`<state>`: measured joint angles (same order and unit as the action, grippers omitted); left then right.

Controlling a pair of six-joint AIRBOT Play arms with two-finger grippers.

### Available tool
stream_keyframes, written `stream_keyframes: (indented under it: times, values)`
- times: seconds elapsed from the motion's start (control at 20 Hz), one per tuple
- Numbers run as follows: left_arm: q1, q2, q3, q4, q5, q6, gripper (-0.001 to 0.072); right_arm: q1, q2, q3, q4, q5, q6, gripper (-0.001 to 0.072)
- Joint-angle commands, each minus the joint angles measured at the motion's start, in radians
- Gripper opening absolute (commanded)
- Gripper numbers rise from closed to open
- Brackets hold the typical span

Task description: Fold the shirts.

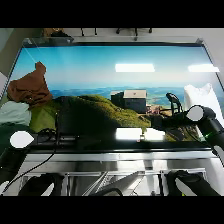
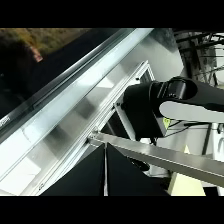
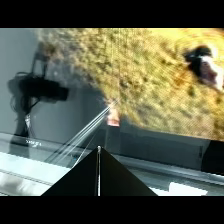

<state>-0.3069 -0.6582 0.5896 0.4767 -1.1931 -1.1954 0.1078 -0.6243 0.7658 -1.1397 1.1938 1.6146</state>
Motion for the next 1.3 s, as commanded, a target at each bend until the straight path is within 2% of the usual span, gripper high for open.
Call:
stream_keyframes:
  times: [0.0,0.2,0.35,0.5,0.65,0.75,0.85,0.9,0.95,1.1,1.25]
  values:
    - [-0.001,0.041,-0.005,0.003,0.019,-0.001,0.0016,0.001,0.001,0.0,0.0,-0.001,0.0,0.0025]
    - [0.068,0.041,0.014,0.038,0.019,-0.006,0.0015,0.001,0.001,0.0,0.0,0.0,0.0,0.0025]
    - [0.238,0.041,0.132,0.269,0.042,-0.116,0.0015,0.001,0.001,0.0,0.0,-0.001,0.0,0.0025]
    - [0.436,0.028,0.266,0.469,0.097,-0.122,0.0015,0.001,0.001,0.0,0.0,-0.001,0.0,0.0025]
    - [0.601,-0.093,0.403,0.642,0.108,-0.121,0.0016,0.001,0.001,0.0,0.0,0.0,0.0,0.0025]
    - [0.676,-0.216,0.477,0.684,0.126,-0.118,0.0016,0.001,0.0,0.0,0.0,-0.001,0.0,0.0025]
    - [0.722,-0.36,0.546,0.684,0.173,-0.064,0.0021,0.001,0.001,0.0,0.0,0.0,0.0,0.0024]
    - [0.735,-0.435,0.583,0.684,0.212,-0.039,0.0244,0.001,0.001,0.0,0.0,-0.001,0.0,0.0025]
    - [0.746,-0.518,0.626,0.683,0.262,-0.035,0.07,0.001,0.0,0.0,0.0,0.0,0.0,0.0025]
    - [0.771,-0.762,0.773,0.685,0.364,-0.027,0.0687,0.001,0.001,0.0,0.0,-0.001,0.0,0.0025]
    - [0.774,-1.014,0.937,0.685,0.356,-0.014,0.0687,0.001,0.0,0.0,0.0,-0.001,0.0,0.0025]
